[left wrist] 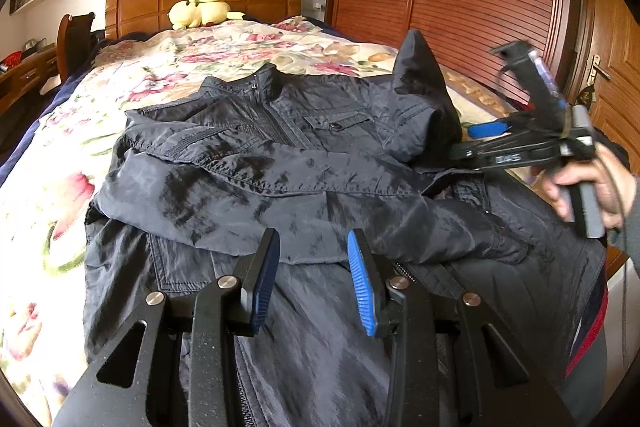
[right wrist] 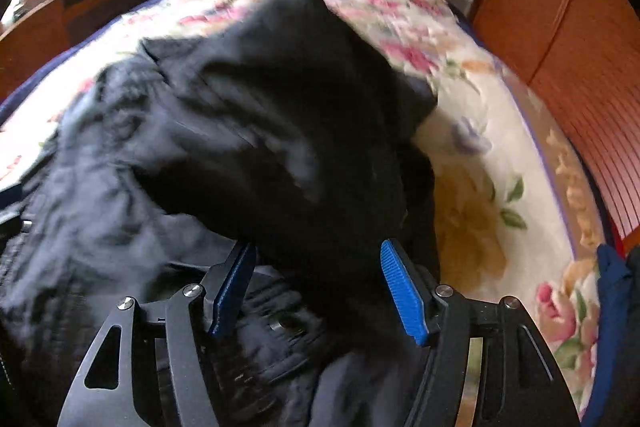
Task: Fold large clothes
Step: 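Lay the held sleeve across the jacket body with the right tool and release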
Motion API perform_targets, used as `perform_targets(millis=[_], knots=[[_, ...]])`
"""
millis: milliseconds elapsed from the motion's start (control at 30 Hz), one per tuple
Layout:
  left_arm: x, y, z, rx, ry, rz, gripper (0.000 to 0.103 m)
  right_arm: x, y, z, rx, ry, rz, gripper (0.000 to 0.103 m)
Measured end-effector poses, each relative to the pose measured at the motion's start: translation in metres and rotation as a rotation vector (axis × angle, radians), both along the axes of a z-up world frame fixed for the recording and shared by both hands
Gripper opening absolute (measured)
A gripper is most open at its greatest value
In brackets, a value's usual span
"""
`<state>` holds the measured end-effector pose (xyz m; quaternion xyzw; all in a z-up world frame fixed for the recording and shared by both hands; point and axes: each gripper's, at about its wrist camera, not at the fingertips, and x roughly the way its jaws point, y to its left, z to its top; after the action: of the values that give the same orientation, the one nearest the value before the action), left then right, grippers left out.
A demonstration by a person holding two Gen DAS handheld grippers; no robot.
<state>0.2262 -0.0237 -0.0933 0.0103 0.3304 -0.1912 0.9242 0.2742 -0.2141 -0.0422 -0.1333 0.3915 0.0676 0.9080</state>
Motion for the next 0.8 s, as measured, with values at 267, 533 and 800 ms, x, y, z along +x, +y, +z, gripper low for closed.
perform_targets(millis=[267,533,800], knots=[[0.002,0.000,-0.001,-0.005,0.011,-0.004,0.036,0.040,0.005,-0.026,-0.029,0.054,-0.048,0.067],[0.001,0.001,0.000,-0.010,0.010,-0.008,0.036,0.027,0.022,-0.007,-0.097,-0.075,-0.030,0.019],[-0.001,0.007,0.007,-0.017,-0.002,0.004,0.036,-0.018,0.036,0.072,-0.065,-0.339,-0.030,0.015]])
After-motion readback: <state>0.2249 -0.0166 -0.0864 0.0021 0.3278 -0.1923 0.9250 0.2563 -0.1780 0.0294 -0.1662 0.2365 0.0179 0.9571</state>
